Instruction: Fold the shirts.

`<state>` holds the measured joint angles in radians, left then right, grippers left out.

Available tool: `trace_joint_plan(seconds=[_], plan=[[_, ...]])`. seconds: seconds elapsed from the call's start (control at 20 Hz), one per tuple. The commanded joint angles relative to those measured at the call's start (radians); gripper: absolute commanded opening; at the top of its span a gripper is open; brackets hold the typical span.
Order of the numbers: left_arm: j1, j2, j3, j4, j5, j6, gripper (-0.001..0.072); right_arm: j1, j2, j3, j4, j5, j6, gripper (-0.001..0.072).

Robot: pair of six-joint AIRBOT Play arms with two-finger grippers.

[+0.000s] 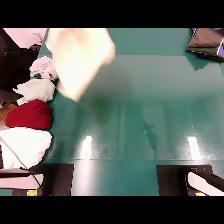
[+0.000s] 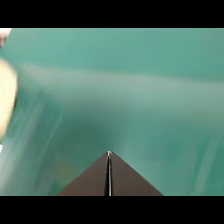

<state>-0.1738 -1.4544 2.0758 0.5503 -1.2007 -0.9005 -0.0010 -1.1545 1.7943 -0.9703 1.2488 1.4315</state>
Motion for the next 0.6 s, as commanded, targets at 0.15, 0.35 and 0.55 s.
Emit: trace_joint_plan(seconds=[0.15,0.35,0.55], plan=[[-0.188,0.135,-0.283,0.288,-0.058,-0.094,0.0019,-0.119,0.08,0.052,0.0,0.094,0.0,0.0013],[-0.221,0.094,-0.573,0.295,0.132,-0.165,0.002,-0.121,0.084,0.052,0.002,0.164,0.0,0.0013],[-0.156,-0.011,-0.611,0.303,0.146,-0.337,0.0669,-0.121,0.084,0.052,0.002,0.204,0.0,0.0013]])
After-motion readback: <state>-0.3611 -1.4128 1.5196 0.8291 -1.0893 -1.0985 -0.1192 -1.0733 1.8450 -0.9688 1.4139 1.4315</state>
